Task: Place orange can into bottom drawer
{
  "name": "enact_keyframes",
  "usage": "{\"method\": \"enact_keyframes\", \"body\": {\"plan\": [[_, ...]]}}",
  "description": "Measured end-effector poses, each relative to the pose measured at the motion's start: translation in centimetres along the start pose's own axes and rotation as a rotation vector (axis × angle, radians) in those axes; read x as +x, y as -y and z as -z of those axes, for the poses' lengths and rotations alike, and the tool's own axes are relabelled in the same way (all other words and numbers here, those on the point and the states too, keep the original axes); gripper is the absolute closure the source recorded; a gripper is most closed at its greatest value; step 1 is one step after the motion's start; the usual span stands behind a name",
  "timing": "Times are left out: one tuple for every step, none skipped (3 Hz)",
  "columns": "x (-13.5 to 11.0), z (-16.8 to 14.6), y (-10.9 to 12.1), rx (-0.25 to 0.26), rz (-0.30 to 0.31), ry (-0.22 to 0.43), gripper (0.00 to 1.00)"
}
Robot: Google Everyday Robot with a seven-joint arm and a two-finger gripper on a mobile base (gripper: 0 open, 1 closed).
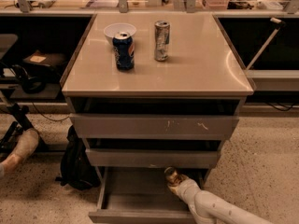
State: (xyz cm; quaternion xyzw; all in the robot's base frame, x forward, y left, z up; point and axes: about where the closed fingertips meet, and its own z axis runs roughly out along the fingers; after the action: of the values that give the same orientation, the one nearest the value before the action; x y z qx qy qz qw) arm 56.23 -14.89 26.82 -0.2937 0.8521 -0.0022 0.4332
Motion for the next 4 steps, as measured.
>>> {"method": "enact_keyframes", "body": {"plan": [[3.5, -0.2, -0.5, -0.003, -0.016, -0.081, 1.00], [8.4, -0.7, -0.7, -0.008, -0.068, -0.172, 1.00], [8.4, -0.7, -0.7, -0.008, -0.068, -0.172, 1.00], [8.8, -2.0, -1.0, -0.025, -0.089, -0.180, 1.00]]}}
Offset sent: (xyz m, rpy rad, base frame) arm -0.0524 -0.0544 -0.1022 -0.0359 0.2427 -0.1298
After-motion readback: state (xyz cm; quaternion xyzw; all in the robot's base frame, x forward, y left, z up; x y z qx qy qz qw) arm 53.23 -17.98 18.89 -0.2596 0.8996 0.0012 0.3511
